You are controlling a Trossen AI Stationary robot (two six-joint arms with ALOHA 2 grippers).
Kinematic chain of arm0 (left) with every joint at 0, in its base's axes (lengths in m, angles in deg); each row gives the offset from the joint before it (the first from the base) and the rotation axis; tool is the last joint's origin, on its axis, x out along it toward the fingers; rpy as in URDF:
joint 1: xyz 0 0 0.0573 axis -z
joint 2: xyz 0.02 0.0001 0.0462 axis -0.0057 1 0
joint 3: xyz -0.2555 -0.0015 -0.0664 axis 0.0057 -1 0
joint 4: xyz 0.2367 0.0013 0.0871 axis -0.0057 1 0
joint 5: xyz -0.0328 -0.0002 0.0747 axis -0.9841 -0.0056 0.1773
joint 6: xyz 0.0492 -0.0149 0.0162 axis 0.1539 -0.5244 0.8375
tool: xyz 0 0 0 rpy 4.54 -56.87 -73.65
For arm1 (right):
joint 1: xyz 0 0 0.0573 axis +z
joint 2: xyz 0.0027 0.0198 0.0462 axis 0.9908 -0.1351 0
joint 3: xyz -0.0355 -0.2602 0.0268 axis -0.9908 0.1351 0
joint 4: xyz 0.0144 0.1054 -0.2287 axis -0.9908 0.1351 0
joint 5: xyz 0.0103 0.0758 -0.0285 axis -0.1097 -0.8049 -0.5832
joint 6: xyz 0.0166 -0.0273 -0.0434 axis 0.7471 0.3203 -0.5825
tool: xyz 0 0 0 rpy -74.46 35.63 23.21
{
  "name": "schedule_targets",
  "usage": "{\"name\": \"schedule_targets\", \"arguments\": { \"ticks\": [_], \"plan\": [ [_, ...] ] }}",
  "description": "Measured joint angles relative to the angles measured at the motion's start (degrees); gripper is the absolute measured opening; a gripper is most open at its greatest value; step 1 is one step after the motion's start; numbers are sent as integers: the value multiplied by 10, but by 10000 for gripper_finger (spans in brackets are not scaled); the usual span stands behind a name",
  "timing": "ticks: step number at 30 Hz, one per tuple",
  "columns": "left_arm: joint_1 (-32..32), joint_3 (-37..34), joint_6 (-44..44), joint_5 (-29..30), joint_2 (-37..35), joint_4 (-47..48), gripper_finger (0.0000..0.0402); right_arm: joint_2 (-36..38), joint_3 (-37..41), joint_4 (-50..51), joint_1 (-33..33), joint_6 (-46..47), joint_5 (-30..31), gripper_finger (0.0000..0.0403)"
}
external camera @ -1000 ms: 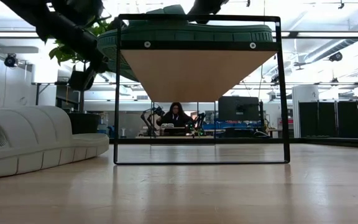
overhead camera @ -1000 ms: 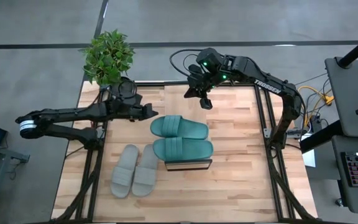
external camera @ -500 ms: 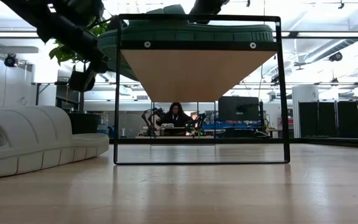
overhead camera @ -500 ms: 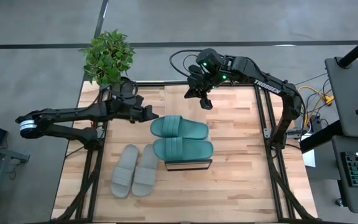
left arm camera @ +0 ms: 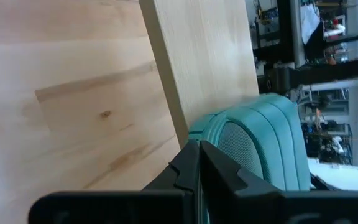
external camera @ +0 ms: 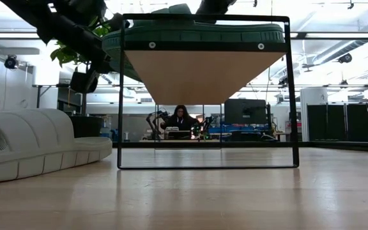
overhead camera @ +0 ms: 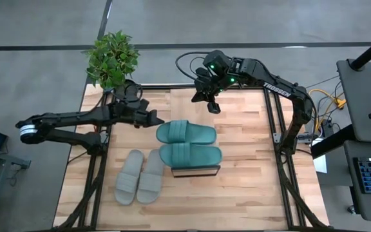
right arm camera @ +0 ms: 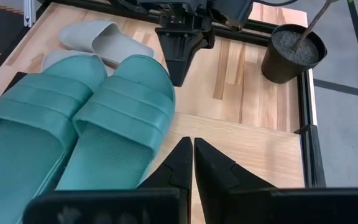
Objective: Pick and place slides into the shelf
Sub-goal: Put the green slipper on the shelf, then put the left gray slipper on the shelf
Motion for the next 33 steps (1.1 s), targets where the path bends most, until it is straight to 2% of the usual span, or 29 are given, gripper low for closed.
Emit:
{"name": "schedule_targets", "arguments": {
  "ticks": [5, 18, 23, 28, 33],
  "plan": [
    [0, 0, 30, -47, -22, 0, 0, 0, 0, 0, 0, 0, 0, 9],
    [-1, 1, 88, -53, -106, -16, 0, 0, 0, -2, 0, 0, 1, 8],
    [-1, 0, 122, -53, -148, -131, 0, 0, -2, -5, 0, 12, 1, 8],
    [-1, 0, 136, -55, -170, -290, 5, 14, -5, -16, 10, 35, 1, 8],
    [0, 2, 149, -116, -164, -415, 51, 39, -4, -18, 30, 73, 0, 8]
  ]
}}
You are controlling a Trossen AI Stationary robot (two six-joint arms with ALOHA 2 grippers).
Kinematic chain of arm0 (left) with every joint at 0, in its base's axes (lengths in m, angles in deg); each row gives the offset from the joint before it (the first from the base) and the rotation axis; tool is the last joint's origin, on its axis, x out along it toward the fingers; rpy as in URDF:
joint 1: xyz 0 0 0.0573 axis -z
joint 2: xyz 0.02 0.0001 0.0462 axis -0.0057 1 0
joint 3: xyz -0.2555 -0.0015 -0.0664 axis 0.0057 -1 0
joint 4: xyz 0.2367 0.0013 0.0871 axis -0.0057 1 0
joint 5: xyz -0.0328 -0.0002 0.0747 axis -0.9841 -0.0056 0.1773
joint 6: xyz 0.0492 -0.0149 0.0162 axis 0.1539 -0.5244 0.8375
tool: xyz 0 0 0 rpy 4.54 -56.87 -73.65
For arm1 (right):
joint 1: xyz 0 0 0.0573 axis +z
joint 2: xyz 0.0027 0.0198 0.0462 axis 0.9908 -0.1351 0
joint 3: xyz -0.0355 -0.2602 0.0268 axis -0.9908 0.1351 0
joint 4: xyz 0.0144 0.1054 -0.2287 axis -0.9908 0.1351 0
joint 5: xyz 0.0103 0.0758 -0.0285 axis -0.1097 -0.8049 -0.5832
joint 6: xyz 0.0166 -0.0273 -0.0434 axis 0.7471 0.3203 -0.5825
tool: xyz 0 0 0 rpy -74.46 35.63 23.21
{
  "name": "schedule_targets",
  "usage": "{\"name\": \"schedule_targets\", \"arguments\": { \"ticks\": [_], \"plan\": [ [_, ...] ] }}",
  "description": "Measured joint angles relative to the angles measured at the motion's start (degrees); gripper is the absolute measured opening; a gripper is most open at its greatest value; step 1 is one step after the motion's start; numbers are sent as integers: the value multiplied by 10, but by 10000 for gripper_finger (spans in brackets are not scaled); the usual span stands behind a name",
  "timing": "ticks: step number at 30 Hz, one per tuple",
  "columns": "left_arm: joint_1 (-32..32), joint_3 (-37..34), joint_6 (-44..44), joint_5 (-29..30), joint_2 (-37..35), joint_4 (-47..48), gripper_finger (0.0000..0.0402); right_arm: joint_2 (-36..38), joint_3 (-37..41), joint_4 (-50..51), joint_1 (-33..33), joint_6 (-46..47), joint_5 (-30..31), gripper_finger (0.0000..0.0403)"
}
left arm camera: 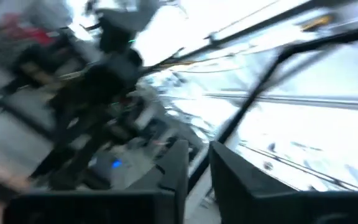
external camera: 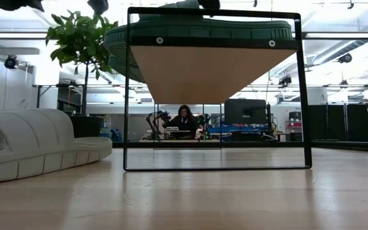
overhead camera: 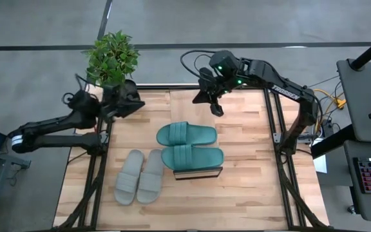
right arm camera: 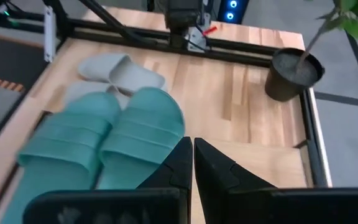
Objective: Pick and place slides into the shelf
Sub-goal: Put the left gray slipper on the shelf
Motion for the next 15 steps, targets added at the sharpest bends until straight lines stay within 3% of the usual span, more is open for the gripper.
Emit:
{"name": "schedule_targets", "arguments": {
  "ticks": [6, 9, 15],
  "plan": [
    [1, 0, -4, -23, 31, -150, 133, 35, 0, -1, 35, 31, 1, 8],
    [1, 0, -22, -23, 47, -204, 168, 49, 1, -3, 55, 49, 33, 8],
    [0, 1, -30, -23, 74, -245, 199, 70, 3, -5, 88, 87, 94, 8]
  ]
}}
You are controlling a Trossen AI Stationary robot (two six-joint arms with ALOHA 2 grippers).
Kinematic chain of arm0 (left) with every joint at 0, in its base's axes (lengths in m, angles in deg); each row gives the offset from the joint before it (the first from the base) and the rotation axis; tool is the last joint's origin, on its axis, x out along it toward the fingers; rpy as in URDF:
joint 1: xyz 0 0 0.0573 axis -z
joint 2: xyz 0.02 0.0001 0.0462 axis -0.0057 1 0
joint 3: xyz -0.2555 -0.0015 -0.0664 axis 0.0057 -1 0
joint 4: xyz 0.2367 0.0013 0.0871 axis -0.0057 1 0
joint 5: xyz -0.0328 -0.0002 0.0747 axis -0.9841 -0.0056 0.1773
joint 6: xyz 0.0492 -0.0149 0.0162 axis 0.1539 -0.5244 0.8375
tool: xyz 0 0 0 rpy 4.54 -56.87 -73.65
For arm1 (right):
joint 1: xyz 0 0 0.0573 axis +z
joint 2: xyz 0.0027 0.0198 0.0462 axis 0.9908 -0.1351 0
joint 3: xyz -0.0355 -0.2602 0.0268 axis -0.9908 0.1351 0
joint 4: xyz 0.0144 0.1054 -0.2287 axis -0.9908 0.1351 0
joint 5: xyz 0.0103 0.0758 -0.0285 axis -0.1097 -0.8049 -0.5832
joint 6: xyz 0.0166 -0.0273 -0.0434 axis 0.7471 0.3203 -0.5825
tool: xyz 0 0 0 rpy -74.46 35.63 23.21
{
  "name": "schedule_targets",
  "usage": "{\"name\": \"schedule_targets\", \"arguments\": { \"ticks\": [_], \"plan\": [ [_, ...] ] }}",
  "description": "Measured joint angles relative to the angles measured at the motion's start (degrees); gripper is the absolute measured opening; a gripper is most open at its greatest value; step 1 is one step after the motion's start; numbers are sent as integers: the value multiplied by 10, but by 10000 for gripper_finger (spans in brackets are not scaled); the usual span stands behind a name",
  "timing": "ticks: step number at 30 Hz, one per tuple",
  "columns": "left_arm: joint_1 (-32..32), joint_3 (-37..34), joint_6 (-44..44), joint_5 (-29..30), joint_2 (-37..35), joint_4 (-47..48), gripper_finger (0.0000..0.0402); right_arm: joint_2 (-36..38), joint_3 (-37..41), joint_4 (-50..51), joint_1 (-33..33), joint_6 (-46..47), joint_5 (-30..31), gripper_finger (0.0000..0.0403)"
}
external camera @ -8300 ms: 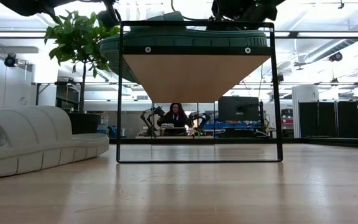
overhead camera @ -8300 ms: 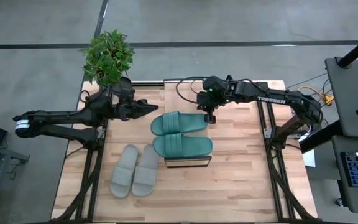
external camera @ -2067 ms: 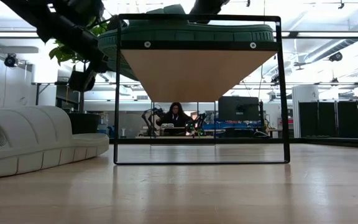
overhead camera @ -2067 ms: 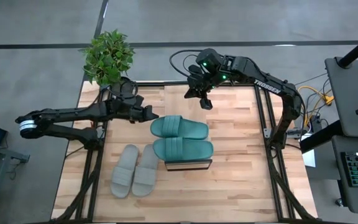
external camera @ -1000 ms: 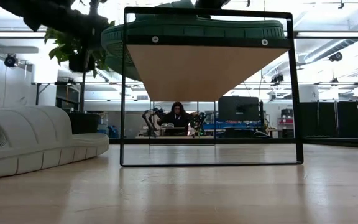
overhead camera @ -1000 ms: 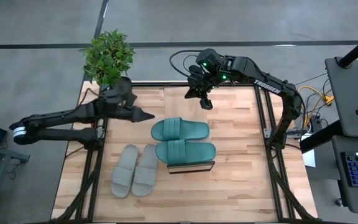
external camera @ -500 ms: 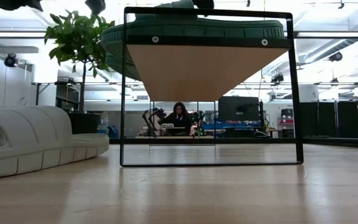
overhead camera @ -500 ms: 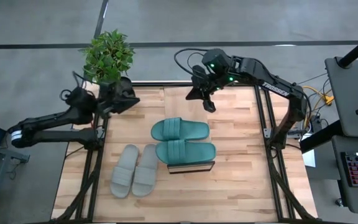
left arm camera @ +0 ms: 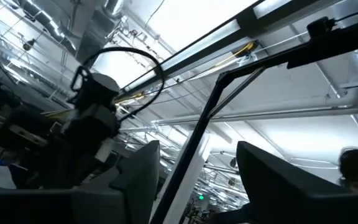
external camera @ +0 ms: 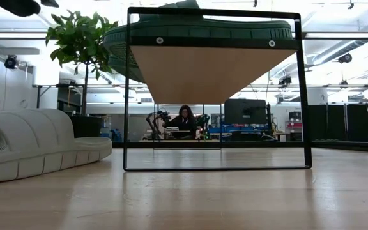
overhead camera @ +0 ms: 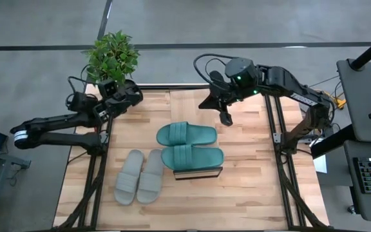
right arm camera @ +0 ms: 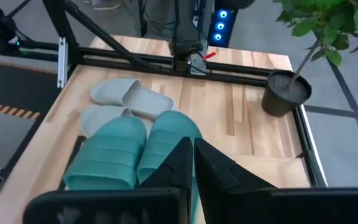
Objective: Pick and place slides into the shelf
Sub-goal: Put the left gray slipper on the shelf
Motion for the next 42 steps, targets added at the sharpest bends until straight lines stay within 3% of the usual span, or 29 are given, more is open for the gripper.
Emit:
{"name": "schedule_targets", "arguments": {
  "ticks": [4, 7, 11, 16, 22, 42],
  "plan": [
    [-1, 8, 14, -1, 17, 27, 201, 3, 0, 0, 23, 36, 32, 8],
    [-1, 30, 42, -47, 20, 121, 201, 4, 0, 0, 42, 54, 48, 8],
    [0, 90, 107, -104, 11, 361, 201, 4, 1, 0, 72, 77, 79, 9],
    [0, 204, 238, -105, -11, 675, 201, 4, 2, 1, 107, 92, 129, 8],
    [0, 305, 344, -78, -29, 948, 201, 1, 3, 1, 118, 92, 148, 8],
    [0, 302, 377, -59, -35, 1305, 201, -5, 10, -2, 118, 89, 147, 8]
  ]
}}
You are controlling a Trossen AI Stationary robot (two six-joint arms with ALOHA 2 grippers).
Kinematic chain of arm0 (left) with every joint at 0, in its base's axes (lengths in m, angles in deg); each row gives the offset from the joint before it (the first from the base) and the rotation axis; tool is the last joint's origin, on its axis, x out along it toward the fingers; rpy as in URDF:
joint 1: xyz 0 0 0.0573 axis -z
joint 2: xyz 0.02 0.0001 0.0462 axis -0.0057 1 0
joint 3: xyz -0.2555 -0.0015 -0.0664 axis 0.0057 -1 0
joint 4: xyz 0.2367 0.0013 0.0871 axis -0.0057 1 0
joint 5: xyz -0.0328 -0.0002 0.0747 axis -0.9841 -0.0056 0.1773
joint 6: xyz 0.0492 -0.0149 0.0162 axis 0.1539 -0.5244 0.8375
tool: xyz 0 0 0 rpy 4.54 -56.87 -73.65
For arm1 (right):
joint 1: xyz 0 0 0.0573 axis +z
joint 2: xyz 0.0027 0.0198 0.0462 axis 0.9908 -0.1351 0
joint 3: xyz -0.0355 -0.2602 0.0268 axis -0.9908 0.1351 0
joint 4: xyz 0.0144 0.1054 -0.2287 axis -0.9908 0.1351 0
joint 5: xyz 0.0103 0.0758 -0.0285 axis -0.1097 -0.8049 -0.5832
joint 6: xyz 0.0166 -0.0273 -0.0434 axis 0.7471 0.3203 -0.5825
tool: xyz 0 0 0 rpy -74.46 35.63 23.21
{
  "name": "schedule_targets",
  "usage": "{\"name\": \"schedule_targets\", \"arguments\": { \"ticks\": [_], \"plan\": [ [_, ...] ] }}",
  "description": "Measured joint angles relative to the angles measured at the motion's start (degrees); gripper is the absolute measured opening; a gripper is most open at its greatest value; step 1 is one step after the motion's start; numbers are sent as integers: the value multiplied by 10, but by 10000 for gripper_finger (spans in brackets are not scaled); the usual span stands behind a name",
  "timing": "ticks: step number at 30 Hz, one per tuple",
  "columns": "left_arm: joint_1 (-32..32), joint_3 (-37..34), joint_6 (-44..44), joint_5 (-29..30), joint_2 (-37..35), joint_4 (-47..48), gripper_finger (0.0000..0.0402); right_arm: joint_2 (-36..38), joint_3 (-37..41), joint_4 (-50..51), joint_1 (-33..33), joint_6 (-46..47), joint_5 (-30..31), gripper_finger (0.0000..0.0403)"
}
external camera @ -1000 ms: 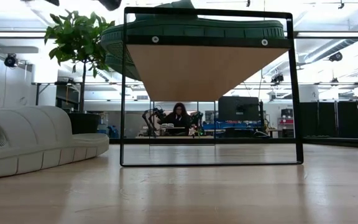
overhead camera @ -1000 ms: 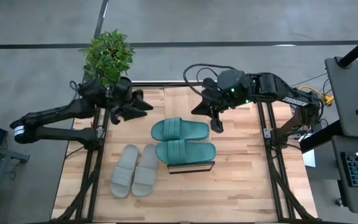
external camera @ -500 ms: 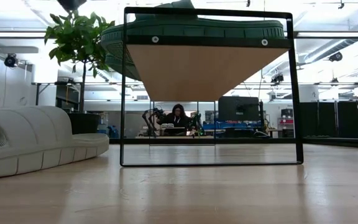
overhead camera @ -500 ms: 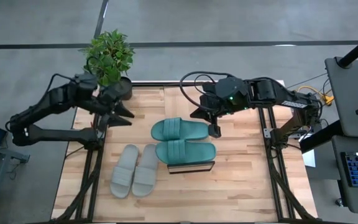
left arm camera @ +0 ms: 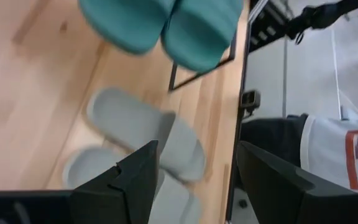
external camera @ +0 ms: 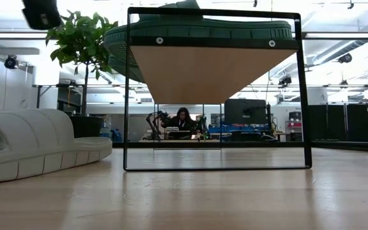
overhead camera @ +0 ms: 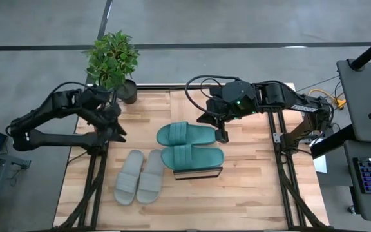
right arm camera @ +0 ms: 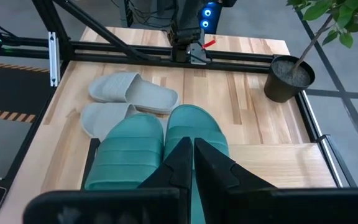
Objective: Pick and place slides into the shelf
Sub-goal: Put the left gray slipper on the shelf
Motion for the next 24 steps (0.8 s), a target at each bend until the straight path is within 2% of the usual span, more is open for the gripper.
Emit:
{"name": "schedule_targets", "arguments": {
  "ticks": [4, 17, 24],
  "plan": [
    [0, -3, 14, 0, 4, 36, 201, 0, 0, 0, 0, -5, 0, 8],
    [3, -61, 34, -1, 26, 63, 201, -1, 4, 0, 0, -3, -1, 8],
    [64, -77, 38, -8, 38, 90, 201, -1, 4, 0, 0, -4, -1, 9]
  ]
}}
